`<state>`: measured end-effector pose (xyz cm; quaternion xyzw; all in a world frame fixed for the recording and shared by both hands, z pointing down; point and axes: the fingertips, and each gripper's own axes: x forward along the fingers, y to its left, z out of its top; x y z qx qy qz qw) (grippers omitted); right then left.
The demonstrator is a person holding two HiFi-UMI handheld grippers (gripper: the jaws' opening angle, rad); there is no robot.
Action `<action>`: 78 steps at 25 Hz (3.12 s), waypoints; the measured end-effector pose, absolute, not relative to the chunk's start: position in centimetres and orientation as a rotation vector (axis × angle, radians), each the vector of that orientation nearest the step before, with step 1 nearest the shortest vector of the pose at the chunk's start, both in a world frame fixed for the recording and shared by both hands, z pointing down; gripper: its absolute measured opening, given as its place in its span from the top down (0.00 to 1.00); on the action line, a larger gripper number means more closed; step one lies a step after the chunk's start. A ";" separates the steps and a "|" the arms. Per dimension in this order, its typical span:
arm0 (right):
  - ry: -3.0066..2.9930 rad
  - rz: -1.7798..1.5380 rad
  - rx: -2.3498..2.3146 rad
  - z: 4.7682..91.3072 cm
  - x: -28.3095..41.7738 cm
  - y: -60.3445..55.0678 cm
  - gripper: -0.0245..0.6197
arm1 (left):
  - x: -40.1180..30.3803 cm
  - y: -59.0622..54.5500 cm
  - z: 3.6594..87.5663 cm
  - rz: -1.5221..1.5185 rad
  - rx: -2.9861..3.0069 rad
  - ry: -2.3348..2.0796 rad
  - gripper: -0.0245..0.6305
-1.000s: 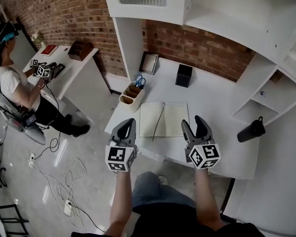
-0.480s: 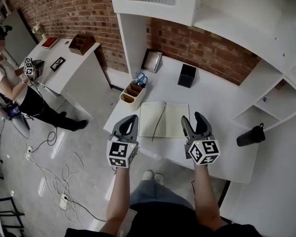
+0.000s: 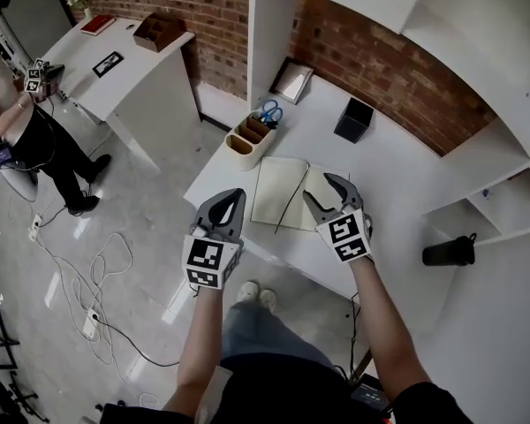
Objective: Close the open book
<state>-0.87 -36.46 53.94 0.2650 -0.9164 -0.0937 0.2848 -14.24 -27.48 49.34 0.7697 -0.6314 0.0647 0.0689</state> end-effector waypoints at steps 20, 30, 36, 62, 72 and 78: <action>-1.949 -0.689 0.092 68.9 -6.2 -28.1 0.61 | -19.2 -22.9 53.1 0.215 2.134 -1.981 0.95; -1.864 -0.793 0.103 69.6 -6.7 -28.0 0.64 | -18.9 -22.7 53.3 0.220 2.135 -1.968 0.95; -1.787 -0.870 0.074 70.6 -6.7 -27.5 0.69 | -19.4 -22.3 53.5 0.223 2.120 -1.978 0.95; -2.044 -0.663 0.409 67.0 -5.9 -27.9 0.94 | -18.4 -23.2 54.0 0.247 2.134 -1.934 0.95; -2.546 0.120 0.858 61.5 -1.6 -30.5 0.94 | -15.2 -25.5 54.1 0.273 2.228 -1.837 0.95; -2.647 0.613 1.055 61.6 2.6 -31.6 0.94 | -12.9 -27.0 54.0 0.285 2.284 -1.769 0.95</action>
